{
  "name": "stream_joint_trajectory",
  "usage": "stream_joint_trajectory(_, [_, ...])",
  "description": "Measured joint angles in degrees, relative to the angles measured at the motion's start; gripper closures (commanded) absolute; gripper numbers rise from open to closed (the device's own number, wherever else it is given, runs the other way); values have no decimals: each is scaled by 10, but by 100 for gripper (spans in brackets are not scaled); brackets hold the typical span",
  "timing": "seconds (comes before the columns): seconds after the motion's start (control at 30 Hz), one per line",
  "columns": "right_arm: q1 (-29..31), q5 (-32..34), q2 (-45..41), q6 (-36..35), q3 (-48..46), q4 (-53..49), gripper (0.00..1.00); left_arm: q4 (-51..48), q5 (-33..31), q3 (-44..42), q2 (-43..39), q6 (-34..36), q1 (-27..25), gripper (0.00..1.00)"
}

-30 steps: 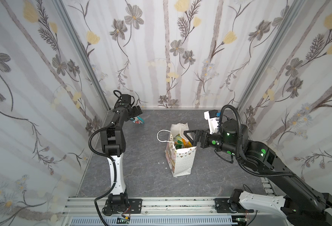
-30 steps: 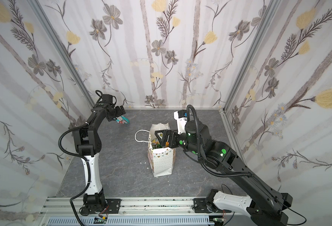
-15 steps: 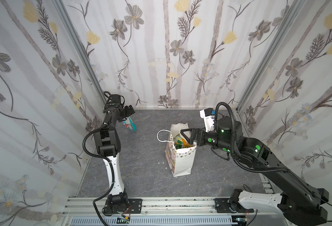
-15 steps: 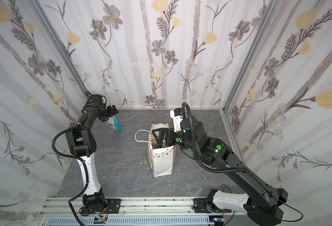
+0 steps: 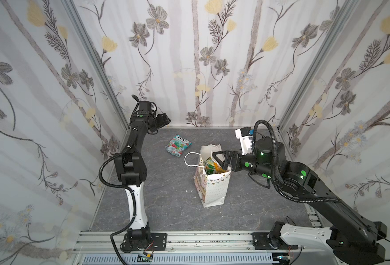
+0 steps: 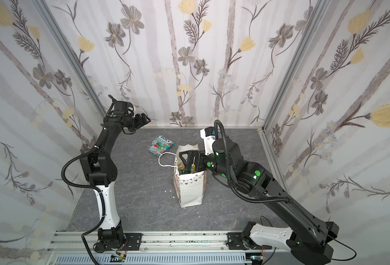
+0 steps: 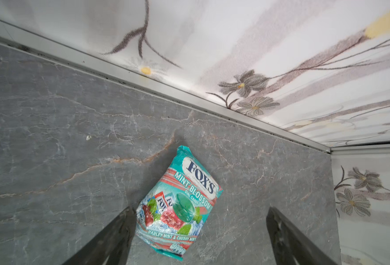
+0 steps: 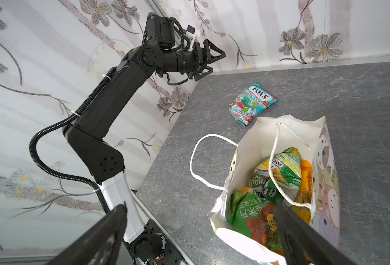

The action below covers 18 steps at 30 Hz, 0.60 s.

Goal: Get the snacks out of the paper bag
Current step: 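Lower the teal candy pack and release it on the table with the left gripper, then reach the right gripper into the bag while the left gripper moves toward the bag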

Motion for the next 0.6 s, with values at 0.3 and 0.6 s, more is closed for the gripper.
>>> stream_joint_trajectory(0.3, [-19, 3, 53, -11, 26, -26, 36, 120, 47, -302, -305, -13, -24, 3])
stream_joint_trajectory(0.6, [-38, -43, 159, -36, 78, -64, 76, 121, 70, -469, -605, 41, -94, 0])
